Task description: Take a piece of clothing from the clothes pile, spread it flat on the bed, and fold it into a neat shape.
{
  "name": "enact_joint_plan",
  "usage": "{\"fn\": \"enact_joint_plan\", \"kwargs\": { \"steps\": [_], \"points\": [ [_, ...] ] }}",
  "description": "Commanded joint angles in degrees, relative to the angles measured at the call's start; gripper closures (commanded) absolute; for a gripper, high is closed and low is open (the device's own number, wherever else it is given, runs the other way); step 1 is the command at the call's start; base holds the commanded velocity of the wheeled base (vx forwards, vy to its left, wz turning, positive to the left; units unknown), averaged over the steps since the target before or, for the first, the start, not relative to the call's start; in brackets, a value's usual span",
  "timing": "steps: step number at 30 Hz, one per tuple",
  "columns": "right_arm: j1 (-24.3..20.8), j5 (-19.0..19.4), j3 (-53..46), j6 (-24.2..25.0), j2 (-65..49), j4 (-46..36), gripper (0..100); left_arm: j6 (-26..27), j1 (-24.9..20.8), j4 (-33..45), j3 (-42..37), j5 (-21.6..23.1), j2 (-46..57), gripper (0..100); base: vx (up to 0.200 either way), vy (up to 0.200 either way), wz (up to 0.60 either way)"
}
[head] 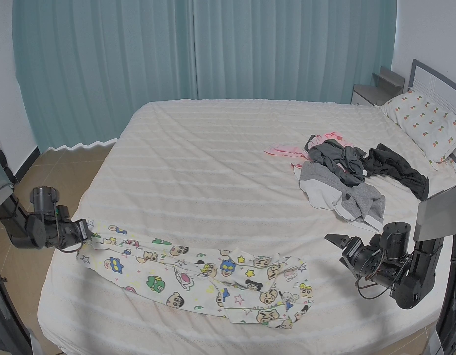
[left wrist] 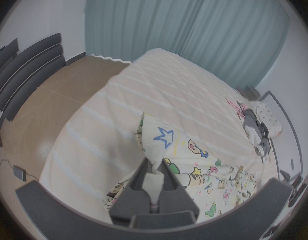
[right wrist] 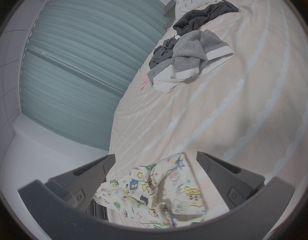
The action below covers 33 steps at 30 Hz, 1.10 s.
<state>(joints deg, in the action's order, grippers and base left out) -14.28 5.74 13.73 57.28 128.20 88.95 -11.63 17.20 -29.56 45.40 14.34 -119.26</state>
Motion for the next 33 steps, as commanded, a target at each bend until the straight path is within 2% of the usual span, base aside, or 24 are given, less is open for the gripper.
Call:
{"fn": "enact_joint_plan", "kwargs": {
  "steps": [1, 6, 8, 12, 14, 18, 19, 21, 23, 25, 26, 27, 28, 30, 33],
  "points": [
    [-0.05, 0.06, -0.02, 0.02, 0.21, 0.69, 0, 0.03, 5.56, 4.43, 6.19, 1.22, 2.37, 100, 0.0, 0.0, 0.0],
    [-0.05, 0.06, -0.02, 0.02, 0.21, 0.69, 0, 0.91, 7.41, 6.71, 9.36, 1.13, 3.24, 100, 0.0, 0.0, 0.0],
    [-0.05, 0.06, -0.02, 0.02, 0.21, 0.69, 0, 2.84, 8.46, 9.26, 11.64, 1.13, 4.04, 100, 0.0, 0.0, 0.0],
    [-0.14, 0.06, -0.02, 0.02, 0.3, 0.69, 0, 2.93, 8.2, 11.11, 11.73, 0.96, 5.71, 100, 0.0, 0.0, 0.0],
    [-0.23, 0.06, -0.02, 0.02, 0.39, 0.69, 0, 3.02, 6.44, 11.98, 10.94, 0.34, 7.11, 100, 0.0, 0.0, 0.0],
    [-0.4, 0.06, -0.1, 0.02, 0.39, 0.69, 0, 2.75, -0.06, 12.69, 7.95, -5.9, 9.75, 100, 0.0, 0.0, 0.0],
    [-0.4, 0.06, -0.1, 0.02, 0.39, 0.69, 0, 2.75, -0.06, 12.69, 7.95, -5.9, 9.75, 100, 0.0, 0.0, 0.0],
    [-0.58, 0.15, -0.1, 0.02, 0.39, 0.69, 0, 1.61, -6.57, 12.42, 4.79, -9.94, 11.51, 100, 0.0, 0.0, 0.0],
    [-0.58, 0.06, -0.1, 0.02, 0.39, 0.69, 0, 0.91, -8.94, 12.34, 3.82, -10.73, 12.21, 100, 0.0, 0.0, 0.0],
    [-0.67, 0.15, -0.1, -0.07, 0.39, 0.69, 0, -2.87, -15.79, 12.34, 2.5, -14.07, 13.53, 100, 0.0, 0.0, 0.0],
    [-0.67, 0.15, -0.1, -0.07, 0.39, 0.69, 0, -3.66, -17.03, 12.34, 2.5, -14.78, 13.7, 100, 0.0, 0.0, 0.0],
    [-0.67, 0.15, -0.1, -0.07, 0.56, 0.69, 0, -6.65, -20.89, 12.25, 2.5, -17.15, 13.7, 100, 0.0, 0.0, 0.0],
    [-0.67, 0.15, -0.1, -0.07, 0.56, 0.69, 0, -7.27, -21.68, 12.25, 2.5, -17.68, 13.7, 100, 0.0, 0.0, 0.0],
    [-0.75, -0.03, -0.1, -0.24, 1.18, 0.69, 0, -10.96, -28.1, 12.16, 2.68, -21.37, 13.18, 100, 0.0, 0.0, 0.0],
    [-1.02, -0.03, -0.19, -0.24, 1.18, 0.69, 0, -13.16, -34.08, 11.9, 2.94, -22.42, 12.56, 100, 0.0, 0.0, 0.0]
  ]
}}
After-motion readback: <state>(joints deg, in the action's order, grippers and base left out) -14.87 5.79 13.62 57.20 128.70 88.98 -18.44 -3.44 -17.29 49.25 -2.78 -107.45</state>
